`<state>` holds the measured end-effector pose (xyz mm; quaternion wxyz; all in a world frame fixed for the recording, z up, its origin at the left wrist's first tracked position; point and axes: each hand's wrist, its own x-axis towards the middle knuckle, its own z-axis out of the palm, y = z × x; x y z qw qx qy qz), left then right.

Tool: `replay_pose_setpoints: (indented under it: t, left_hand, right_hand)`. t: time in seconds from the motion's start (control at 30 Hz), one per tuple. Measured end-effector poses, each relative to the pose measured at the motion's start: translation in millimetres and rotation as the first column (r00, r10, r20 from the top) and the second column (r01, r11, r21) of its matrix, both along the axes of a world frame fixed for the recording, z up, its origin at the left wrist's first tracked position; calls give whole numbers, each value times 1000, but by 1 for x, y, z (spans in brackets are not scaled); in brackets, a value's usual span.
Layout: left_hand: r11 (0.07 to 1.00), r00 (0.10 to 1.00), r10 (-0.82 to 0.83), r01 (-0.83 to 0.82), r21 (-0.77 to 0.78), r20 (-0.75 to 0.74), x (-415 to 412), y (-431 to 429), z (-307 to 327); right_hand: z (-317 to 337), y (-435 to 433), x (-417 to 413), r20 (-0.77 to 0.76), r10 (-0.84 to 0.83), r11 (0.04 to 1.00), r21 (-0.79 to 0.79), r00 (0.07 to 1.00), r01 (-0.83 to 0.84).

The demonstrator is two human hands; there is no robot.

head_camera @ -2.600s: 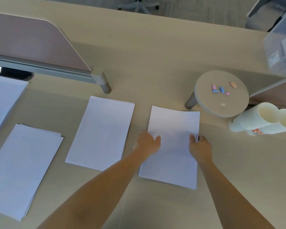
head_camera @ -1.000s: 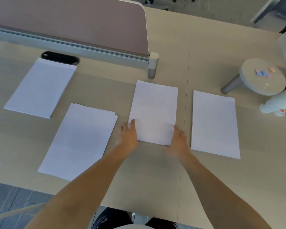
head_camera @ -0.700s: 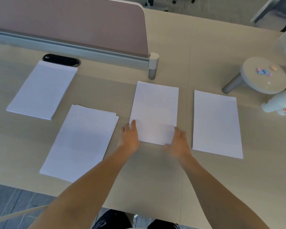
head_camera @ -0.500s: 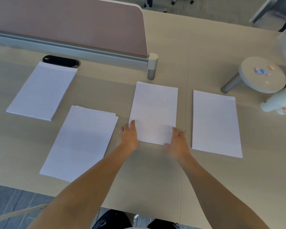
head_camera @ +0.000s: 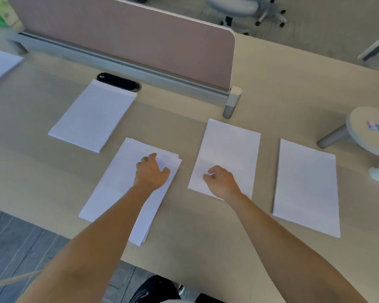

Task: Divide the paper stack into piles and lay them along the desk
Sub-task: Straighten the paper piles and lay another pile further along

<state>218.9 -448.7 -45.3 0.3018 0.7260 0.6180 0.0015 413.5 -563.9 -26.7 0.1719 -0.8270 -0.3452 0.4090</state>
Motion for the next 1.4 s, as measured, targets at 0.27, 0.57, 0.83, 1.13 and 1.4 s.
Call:
replay_pose_setpoints:
  t: [0.27, 0.57, 0.83, 1.13, 1.4]
  left_hand:
    - [954, 945, 300, -297, 42, -132, -107, 27, -27]
    - [870, 881, 467, -473, -136, -78, -140, 40, -26]
    - [774, 806, 586, -523, -357, 90, -161, 31, -23]
    - [894, 902, 368, -276, -353, 226, -137, 9, -5]
    - [877, 592, 460, -190, -441, 661, -55, -4, 57]
  right_hand:
    - [-15, 60, -96, -441, -262, 962, -183, 858, 200]
    - [-34, 91, -126, -501, -391, 919, -254, 772, 300]
    - [-27, 89, -132, -534, -316, 946, -242, 784, 216]
    - [-22, 73, -129, -601, -348, 937, -251, 720, 244]
    - [33, 39, -48, -700, -385, 852, -20, 601, 523]
